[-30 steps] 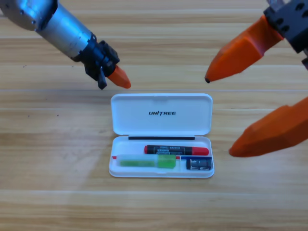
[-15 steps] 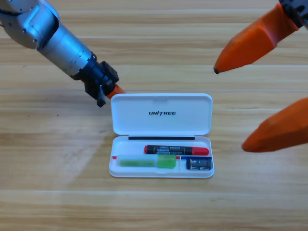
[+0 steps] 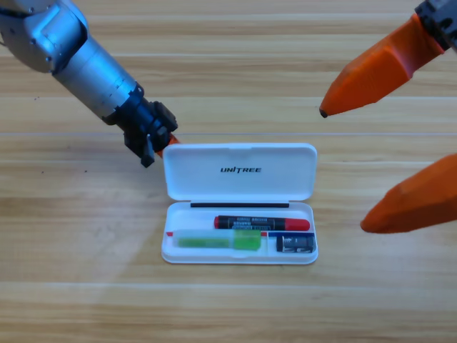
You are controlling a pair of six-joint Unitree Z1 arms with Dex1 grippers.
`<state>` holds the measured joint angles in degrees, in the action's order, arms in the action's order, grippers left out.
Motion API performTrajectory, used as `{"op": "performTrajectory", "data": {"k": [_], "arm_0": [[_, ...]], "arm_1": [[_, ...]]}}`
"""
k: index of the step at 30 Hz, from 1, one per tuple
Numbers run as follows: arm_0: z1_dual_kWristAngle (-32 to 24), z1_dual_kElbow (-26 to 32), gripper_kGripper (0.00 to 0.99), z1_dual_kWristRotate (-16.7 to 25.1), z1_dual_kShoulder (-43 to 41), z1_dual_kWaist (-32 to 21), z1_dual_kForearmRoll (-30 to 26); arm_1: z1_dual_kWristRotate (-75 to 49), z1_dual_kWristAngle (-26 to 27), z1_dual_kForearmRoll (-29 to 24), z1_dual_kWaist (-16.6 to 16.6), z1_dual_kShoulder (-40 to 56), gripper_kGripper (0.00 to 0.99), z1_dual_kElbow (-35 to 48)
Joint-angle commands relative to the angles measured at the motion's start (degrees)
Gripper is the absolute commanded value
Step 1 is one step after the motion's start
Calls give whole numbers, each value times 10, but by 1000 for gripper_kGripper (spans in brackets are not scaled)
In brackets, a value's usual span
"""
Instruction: Clean up eraser and pencils
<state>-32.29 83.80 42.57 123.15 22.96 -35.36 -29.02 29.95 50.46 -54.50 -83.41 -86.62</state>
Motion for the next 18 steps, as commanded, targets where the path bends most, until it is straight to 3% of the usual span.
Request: {"op": "performTrajectory", "data": {"k": [1, 9, 18], "arm_0": [[-8, 12, 0, 1, -26, 29, -30], [-4, 1, 0, 23, -53, 42, -51], [12, -45, 0, 30, -70, 59, -21]], "arm_1": [[6, 4, -8, -2, 9, 946, 19], [8, 4, -8, -2, -1, 946, 18], [9, 5, -8, -2, -4, 946, 18]]}}
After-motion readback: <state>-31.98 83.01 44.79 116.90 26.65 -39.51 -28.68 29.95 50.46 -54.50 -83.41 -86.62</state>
